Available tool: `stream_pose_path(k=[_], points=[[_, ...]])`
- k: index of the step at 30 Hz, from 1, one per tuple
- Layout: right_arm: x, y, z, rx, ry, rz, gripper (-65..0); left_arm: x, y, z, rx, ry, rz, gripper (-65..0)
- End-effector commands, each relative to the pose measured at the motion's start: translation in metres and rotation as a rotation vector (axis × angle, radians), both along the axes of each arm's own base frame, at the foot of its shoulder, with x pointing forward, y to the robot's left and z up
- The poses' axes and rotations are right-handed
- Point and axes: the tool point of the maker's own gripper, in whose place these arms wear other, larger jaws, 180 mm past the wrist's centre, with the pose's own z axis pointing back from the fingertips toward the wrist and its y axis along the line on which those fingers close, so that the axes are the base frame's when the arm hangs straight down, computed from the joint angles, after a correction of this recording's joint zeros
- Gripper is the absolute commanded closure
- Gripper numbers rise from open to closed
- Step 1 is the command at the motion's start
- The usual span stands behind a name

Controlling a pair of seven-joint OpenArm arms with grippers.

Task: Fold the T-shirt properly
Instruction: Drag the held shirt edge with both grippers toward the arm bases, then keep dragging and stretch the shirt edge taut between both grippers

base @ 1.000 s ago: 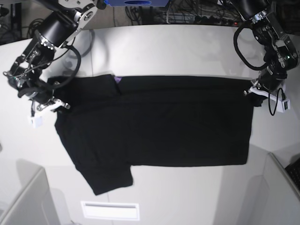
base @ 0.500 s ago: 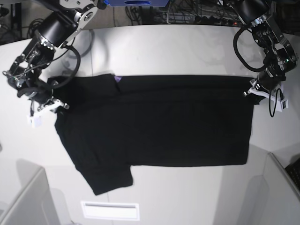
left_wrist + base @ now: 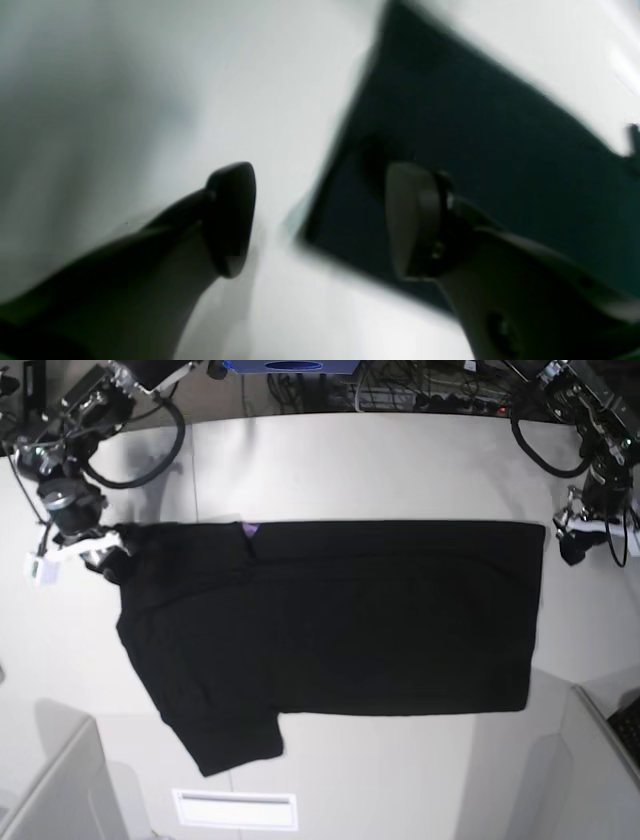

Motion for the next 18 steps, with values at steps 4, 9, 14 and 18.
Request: stream_pose_path(k=[4,9,14,18], points=[[-0.020,-0.008,-0.019,0.000,0.030,-0.034,-30.6,-0.015,0.001,-0.020,-0.015,0.018,-0.049,-39.7],[-0.036,-0.012,-0.051,0.050,0.086,-0.077,-30.8,-0.007,-0.004,-0.044,-0.089,0.030,-0.048,-39.7],[-0.043,-0.008,-0.078,0.146,0.126,-0.103,-34.4,0.007,-0.007,-0.053,-0.145,0.013,-0.036,-39.5],[-0.044,-0.012,-0.077,0.271,0.064,-0.166,-35.6,0.017,-0.018,-0.062,-0.181,0.022,-0.062,-39.5]])
